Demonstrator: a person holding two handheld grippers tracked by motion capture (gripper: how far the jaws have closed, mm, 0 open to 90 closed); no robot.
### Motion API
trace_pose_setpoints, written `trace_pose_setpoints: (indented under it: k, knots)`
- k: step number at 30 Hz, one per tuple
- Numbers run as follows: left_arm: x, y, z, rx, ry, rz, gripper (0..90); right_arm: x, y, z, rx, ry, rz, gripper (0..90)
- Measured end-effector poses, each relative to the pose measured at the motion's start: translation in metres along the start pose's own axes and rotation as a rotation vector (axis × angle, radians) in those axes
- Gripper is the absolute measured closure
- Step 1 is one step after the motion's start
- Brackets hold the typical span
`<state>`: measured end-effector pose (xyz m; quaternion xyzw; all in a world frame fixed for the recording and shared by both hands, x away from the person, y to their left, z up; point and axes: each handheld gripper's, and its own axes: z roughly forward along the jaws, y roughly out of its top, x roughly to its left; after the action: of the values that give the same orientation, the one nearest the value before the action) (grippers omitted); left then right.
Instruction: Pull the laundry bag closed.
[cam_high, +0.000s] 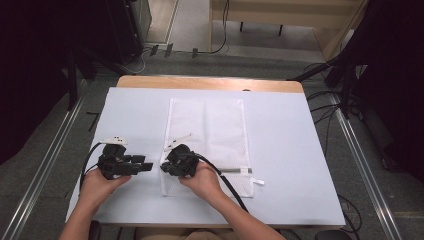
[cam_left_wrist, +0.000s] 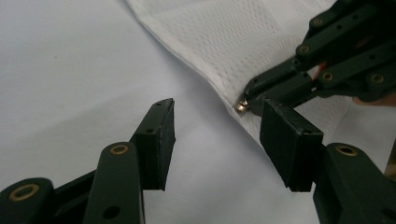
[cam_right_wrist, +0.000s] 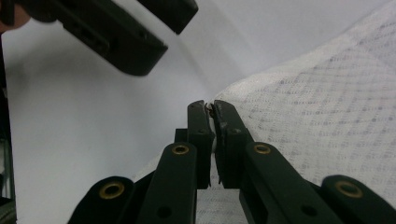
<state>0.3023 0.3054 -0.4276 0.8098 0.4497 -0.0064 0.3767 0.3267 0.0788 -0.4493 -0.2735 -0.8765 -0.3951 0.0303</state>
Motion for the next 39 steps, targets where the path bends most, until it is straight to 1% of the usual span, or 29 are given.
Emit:
trace_pose_setpoints:
  k: [2,4,7,8,13,19,21,22,27,29,33,36,38,39]
  knots:
    - [-0.002,-0.001,0.002,0.011,-0.001,0.006,45.6,-0.001,0.002,0.000,-0.003,-0.001,0.002,87.5]
    - [-0.002,-0.001,0.004,0.022,-0.011,0.007,45.7,-0.001,0.005,-0.001,-0.004,0.001,0.005,87.5]
    - [-0.004,-0.001,0.008,0.043,-0.021,0.017,45.6,-0.002,0.007,-0.006,-0.024,0.003,0.012,87.5]
    - [-0.005,-0.001,0.009,0.051,-0.023,0.020,45.6,-0.002,0.008,-0.006,-0.027,0.003,0.007,87.5]
    - [-0.009,0.000,0.016,0.067,-0.037,0.031,45.4,-0.001,0.010,-0.009,-0.035,0.002,0.005,87.5]
    - [-0.011,0.003,0.023,0.083,-0.050,0.039,45.5,0.002,0.013,-0.012,-0.040,0.011,-0.003,87.5]
    - [-0.012,0.004,0.025,0.088,-0.053,0.042,46.0,0.002,0.013,-0.012,-0.042,0.015,0.000,87.5]
    - [-0.013,0.004,0.026,0.096,-0.054,0.052,46.2,0.003,0.013,-0.013,-0.043,0.017,0.003,87.5]
    - [-0.015,0.007,0.032,0.108,-0.061,0.057,48.2,0.003,0.014,-0.016,-0.061,0.026,0.003,87.5]
    - [-0.015,0.007,0.033,0.113,-0.063,0.056,50.3,0.004,0.014,-0.018,-0.064,0.036,0.015,87.5]
    - [-0.016,0.008,0.033,0.103,-0.072,0.054,57.3,0.004,0.014,-0.022,-0.072,0.045,0.012,87.6]
    - [-0.016,0.009,0.034,0.105,-0.076,0.042,62.3,0.005,0.014,-0.023,-0.075,0.050,0.011,87.6]
    - [-0.016,0.010,0.034,0.107,-0.076,0.043,67.2,0.005,0.014,-0.024,-0.074,0.055,0.016,87.6]
    - [-0.016,0.010,0.034,0.105,-0.079,0.037,70.2,0.004,0.014,-0.024,-0.075,0.057,0.016,87.7]
